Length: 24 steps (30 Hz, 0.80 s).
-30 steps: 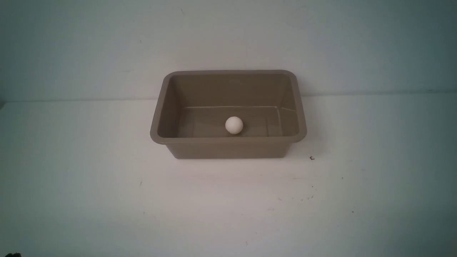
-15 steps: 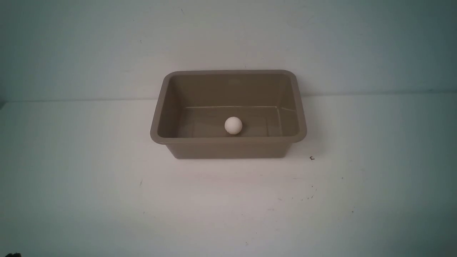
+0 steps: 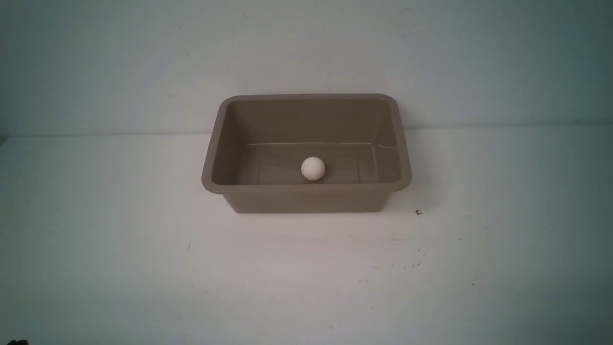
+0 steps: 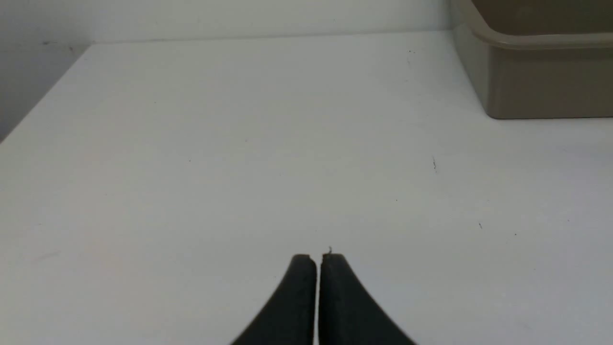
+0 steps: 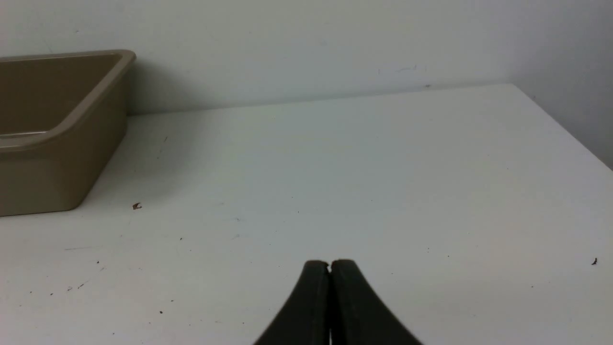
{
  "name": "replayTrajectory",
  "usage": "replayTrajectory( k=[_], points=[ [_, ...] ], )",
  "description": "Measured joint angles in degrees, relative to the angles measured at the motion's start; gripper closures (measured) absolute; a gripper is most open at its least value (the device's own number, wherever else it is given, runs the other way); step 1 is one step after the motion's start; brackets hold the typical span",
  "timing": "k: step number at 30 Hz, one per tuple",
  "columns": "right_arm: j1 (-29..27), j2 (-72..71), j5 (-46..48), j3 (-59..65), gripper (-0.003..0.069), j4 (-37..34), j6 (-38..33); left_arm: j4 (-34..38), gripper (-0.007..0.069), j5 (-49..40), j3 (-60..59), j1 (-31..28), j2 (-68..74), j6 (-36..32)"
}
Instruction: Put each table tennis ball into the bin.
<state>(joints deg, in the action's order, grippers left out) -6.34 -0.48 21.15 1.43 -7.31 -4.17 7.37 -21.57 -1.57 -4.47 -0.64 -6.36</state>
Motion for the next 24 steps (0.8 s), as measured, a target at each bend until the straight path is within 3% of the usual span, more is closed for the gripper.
replayTrajectory(
  k=[24],
  points=[
    [0.0, 0.0, 0.0, 0.0, 0.0676, -0.1, 0.0, 0.0, 0.0629, 0.0, 0.0, 0.0, 0.0, 0.0]
  ],
)
